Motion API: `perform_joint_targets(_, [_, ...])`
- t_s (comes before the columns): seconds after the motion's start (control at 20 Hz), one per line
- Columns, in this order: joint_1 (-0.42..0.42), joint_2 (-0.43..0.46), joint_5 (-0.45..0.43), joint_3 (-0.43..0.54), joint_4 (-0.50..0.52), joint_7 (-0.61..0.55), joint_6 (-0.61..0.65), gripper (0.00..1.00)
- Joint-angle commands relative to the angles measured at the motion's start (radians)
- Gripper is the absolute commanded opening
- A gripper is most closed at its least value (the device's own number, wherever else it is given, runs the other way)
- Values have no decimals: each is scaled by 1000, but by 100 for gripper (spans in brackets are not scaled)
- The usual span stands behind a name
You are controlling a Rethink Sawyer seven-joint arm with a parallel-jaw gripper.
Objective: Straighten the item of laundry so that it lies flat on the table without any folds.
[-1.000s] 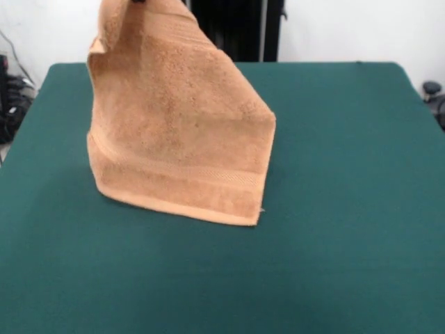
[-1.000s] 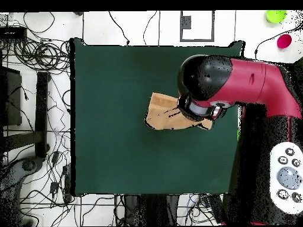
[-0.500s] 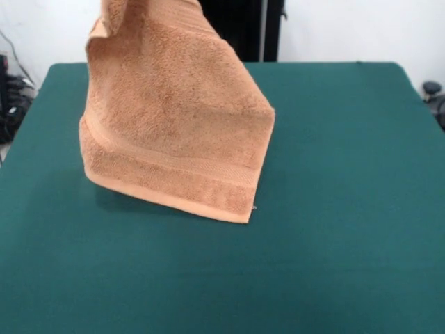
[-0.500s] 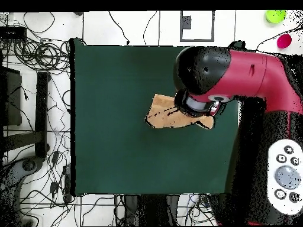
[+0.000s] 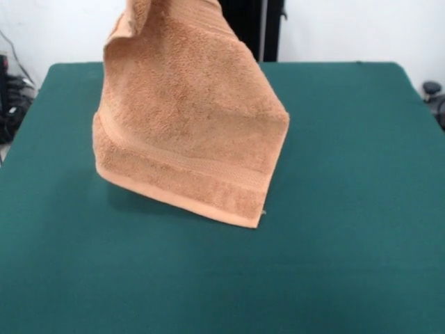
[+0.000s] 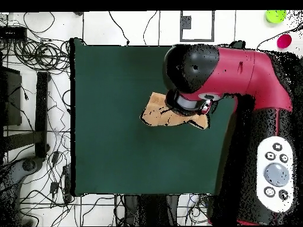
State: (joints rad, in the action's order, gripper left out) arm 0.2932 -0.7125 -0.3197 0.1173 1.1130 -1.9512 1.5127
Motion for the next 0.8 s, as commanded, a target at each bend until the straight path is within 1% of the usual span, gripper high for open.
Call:
perform_joint_targets(0.05, [-36, 18, 51, 54, 30, -28, 114, 0])
perform_joint_targets(0.45, [-76, 65, 65, 61, -67, -103, 197, 0])
perform_joint_targets(0.8, [-91, 101, 61, 66, -147, -103, 258, 0])
